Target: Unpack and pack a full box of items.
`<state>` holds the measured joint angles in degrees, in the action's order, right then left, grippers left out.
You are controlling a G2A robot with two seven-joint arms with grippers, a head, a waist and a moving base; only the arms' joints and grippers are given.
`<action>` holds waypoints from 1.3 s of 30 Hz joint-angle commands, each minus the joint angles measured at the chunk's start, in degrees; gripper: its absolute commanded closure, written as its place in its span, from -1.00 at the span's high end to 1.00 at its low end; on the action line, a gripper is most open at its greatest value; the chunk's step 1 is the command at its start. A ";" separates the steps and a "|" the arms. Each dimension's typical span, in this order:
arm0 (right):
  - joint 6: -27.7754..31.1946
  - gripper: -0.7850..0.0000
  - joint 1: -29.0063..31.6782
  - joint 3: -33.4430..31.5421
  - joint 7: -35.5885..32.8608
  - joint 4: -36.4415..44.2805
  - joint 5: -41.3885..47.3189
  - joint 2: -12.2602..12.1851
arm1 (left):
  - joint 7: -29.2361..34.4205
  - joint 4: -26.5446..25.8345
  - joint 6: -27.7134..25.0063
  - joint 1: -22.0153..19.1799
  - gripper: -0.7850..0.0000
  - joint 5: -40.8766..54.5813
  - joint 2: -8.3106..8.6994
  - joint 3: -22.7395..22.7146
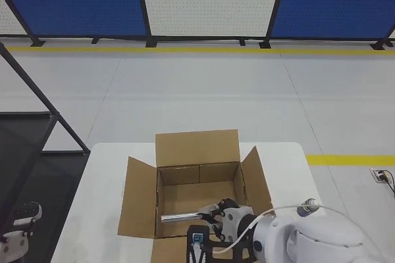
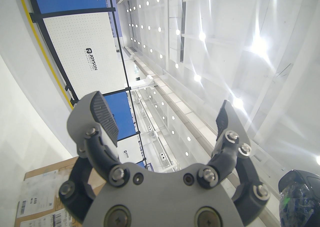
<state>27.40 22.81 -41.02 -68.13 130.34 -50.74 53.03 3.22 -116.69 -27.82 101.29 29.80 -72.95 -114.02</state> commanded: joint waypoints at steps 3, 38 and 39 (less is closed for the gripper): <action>2.05 -1.00 -5.20 4.88 0.26 -5.69 0.12 2.26 | 0.00 0.00 0.00 0.00 1.00 0.00 0.00 0.00; -3.37 -1.00 -24.10 31.28 -11.57 -55.11 9.10 28.25 | 0.00 0.00 0.00 0.00 1.00 0.00 0.00 0.00; -3.37 -1.00 -24.10 31.28 -11.57 -55.11 9.10 28.25 | 0.00 0.00 0.00 0.00 1.00 0.00 0.00 0.00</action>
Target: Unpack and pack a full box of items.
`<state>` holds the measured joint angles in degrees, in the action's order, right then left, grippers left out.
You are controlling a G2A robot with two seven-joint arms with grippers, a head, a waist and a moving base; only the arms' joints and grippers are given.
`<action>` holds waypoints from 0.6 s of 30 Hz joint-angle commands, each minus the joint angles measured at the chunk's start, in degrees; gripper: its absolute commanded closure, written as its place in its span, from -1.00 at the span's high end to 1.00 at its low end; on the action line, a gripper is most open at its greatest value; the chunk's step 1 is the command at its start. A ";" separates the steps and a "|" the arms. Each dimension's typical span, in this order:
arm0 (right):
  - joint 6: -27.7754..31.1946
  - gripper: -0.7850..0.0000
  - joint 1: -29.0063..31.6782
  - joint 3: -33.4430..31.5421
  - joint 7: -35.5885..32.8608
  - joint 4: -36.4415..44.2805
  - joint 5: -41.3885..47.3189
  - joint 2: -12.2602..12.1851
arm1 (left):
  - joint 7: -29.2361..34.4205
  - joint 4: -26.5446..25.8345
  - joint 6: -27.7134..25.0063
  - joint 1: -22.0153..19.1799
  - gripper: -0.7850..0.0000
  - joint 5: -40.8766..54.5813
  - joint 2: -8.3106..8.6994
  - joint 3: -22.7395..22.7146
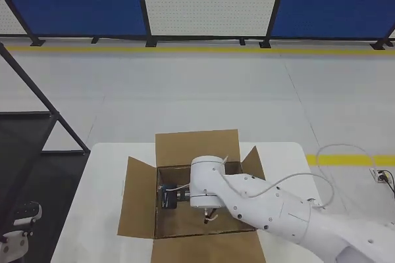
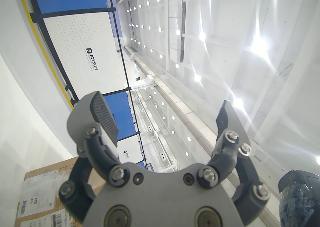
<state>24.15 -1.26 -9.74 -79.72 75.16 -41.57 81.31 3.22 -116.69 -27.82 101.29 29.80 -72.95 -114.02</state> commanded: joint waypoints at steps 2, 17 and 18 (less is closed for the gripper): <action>-0.12 -1.00 -0.03 0.00 0.02 0.07 -0.07 -0.02 | 0.00 0.00 0.00 0.00 1.00 0.00 0.00 0.00; 6.02 -1.00 5.09 0.00 5.91 -10.75 -4.75 3.00 | 0.00 0.00 0.00 0.00 1.00 0.00 0.00 0.00; 7.15 -1.00 5.36 0.00 6.95 -11.91 -5.24 3.44 | 0.00 0.00 0.00 0.00 1.00 0.00 0.00 0.00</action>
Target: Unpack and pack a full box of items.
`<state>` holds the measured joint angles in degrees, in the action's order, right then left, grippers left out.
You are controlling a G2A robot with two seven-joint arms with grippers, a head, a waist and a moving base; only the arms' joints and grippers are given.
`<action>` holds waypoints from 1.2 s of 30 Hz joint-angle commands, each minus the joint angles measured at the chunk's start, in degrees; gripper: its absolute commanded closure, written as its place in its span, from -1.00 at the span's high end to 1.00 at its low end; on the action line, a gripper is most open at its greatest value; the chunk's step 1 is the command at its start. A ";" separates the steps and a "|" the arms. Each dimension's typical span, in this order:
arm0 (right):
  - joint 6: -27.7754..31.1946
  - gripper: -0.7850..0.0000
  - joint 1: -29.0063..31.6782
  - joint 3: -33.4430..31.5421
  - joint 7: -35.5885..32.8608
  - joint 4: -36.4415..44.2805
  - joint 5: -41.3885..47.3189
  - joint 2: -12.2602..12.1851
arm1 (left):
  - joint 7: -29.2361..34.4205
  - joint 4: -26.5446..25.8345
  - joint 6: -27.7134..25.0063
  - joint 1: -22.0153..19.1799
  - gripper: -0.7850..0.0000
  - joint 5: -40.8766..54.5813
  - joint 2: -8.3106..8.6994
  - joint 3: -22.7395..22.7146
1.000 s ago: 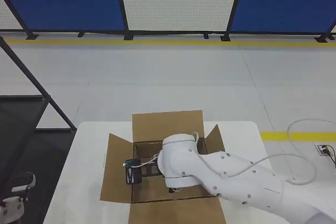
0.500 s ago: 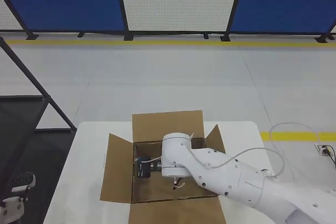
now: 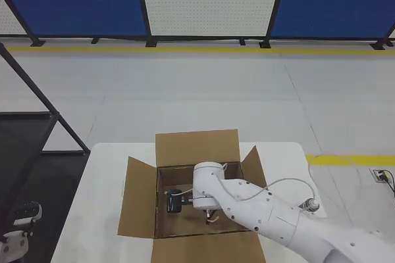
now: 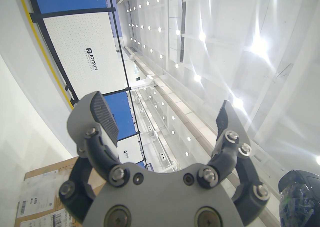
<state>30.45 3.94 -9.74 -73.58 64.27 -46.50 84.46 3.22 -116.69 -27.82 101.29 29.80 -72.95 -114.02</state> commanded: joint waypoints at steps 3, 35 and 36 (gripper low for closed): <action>3.15 -1.00 0.82 0.00 3.41 -4.85 -1.49 1.64 | 0.00 0.00 0.00 0.00 1.00 0.00 0.00 0.00; 4.30 -0.45 -0.76 -6.82 7.03 -8.07 -6.79 5.40 | 0.00 0.00 0.00 0.00 1.00 0.00 0.00 0.00; 3.57 -0.43 -0.38 -8.02 5.79 -4.93 -7.19 4.26 | 0.00 0.00 0.00 0.00 1.00 0.00 0.00 0.00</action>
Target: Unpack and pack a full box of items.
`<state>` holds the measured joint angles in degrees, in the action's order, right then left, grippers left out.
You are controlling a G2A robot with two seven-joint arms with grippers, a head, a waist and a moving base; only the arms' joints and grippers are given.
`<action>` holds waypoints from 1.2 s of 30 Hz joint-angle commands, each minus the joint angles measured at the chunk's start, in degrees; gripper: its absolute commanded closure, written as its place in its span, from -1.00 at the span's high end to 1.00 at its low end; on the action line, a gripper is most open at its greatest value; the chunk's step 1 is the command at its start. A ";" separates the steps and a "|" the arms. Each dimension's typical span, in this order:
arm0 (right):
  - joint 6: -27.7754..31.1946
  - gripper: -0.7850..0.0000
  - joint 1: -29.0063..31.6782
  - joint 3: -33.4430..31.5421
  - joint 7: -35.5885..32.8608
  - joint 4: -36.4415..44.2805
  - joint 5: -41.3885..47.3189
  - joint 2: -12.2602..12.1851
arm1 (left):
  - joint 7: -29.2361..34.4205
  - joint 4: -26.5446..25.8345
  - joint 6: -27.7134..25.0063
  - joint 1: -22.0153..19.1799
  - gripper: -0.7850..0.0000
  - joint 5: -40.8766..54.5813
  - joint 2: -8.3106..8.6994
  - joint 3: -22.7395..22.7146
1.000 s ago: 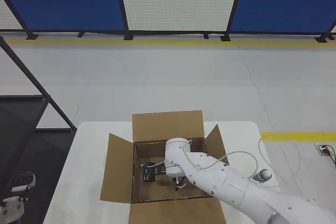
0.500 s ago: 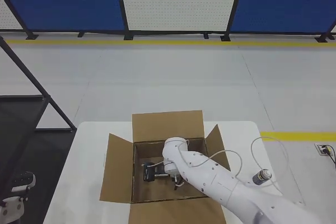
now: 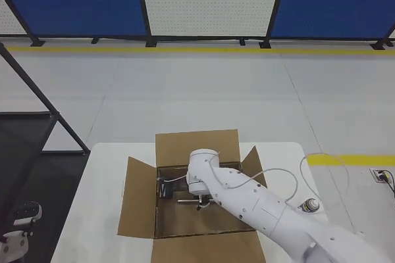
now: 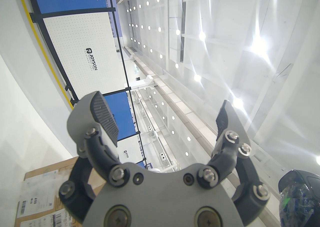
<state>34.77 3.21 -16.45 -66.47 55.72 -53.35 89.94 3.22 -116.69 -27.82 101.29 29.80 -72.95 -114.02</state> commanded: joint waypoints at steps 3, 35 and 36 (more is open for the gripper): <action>-2.86 -0.38 3.07 -6.22 -4.93 15.33 -2.26 -5.40 | 0.00 0.00 0.00 0.00 1.00 0.00 0.00 0.00; 3.22 -0.11 70.05 -81.42 20.09 78.92 -19.46 -29.46 | 0.00 0.00 0.00 0.00 1.00 0.00 0.00 0.00; 3.37 -0.11 72.52 -83.87 21.98 78.92 -19.42 -29.50 | 0.00 0.00 0.00 0.00 1.00 0.00 0.00 0.00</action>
<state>37.96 72.65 -97.02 -46.87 134.65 -72.81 60.48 3.22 -116.69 -27.82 101.29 29.80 -72.95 -114.02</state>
